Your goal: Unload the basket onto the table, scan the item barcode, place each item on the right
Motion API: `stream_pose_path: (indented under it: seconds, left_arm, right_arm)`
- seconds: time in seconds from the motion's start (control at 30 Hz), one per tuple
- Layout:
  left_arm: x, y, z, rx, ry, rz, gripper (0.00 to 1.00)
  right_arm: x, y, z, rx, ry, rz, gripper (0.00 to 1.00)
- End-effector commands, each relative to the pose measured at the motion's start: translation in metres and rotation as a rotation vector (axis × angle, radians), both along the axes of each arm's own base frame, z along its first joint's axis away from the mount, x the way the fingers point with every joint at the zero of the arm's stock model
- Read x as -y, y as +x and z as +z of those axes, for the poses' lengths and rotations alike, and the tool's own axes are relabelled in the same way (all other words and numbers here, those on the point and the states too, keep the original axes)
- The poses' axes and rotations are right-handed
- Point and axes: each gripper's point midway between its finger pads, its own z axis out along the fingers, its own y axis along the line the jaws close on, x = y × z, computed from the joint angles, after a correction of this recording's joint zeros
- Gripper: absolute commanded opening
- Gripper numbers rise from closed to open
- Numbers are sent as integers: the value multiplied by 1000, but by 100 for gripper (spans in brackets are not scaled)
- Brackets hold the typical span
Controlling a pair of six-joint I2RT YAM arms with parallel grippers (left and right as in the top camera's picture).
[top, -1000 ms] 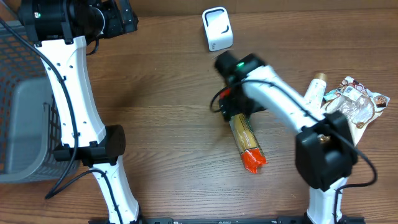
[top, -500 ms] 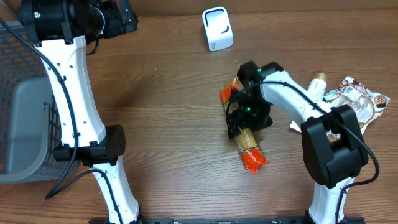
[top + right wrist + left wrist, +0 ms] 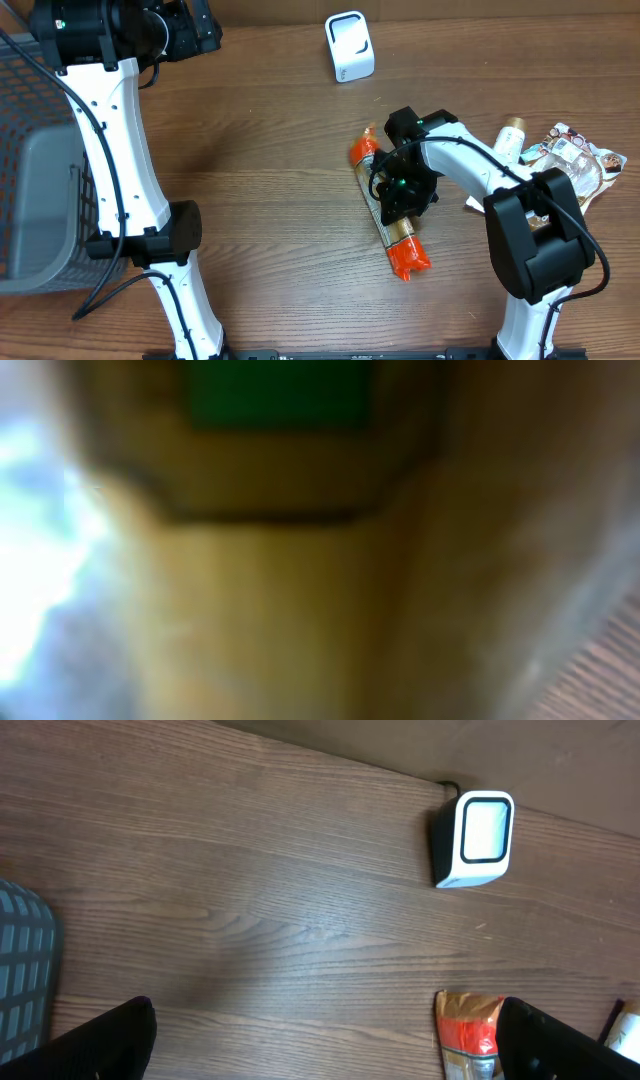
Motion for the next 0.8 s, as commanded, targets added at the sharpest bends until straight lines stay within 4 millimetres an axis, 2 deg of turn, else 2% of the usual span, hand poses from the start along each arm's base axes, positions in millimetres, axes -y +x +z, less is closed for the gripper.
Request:
stream_pose_path:
  seconds: [0.0, 0.07, 0.17, 0.23, 0.37, 0.53, 0.7, 0.77]
  left_arm:
    - [5, -4, 9, 21, 7, -11, 100]
    - [5, -4, 9, 21, 7, -10, 100]
    - [5, -4, 9, 21, 7, -11, 100]
    - [5, -4, 9, 21, 7, -10, 100]
    - [5, -4, 9, 21, 7, -10, 100]
    - [5, -4, 9, 21, 7, -10, 100]
    - [5, -4, 9, 21, 7, -10, 100]
    - [5, -4, 9, 21, 7, -11, 99]
  right_arm:
    - [-9, 17, 17, 74, 38, 6, 4]
    - [-12, 24, 22, 93, 46, 2, 6]
    - [-14, 29, 26, 111, 52, -1, 50]
    - [-14, 31, 27, 113, 52, -9, 61]
    - [-9, 39, 34, 125, 55, -54, 63]
    - [4, 51, 54, 166, 82, -105, 63]
    - [11, 42, 83, 142, 233, -93, 65]
    - [10, 38, 85, 131, 289, -75, 67]
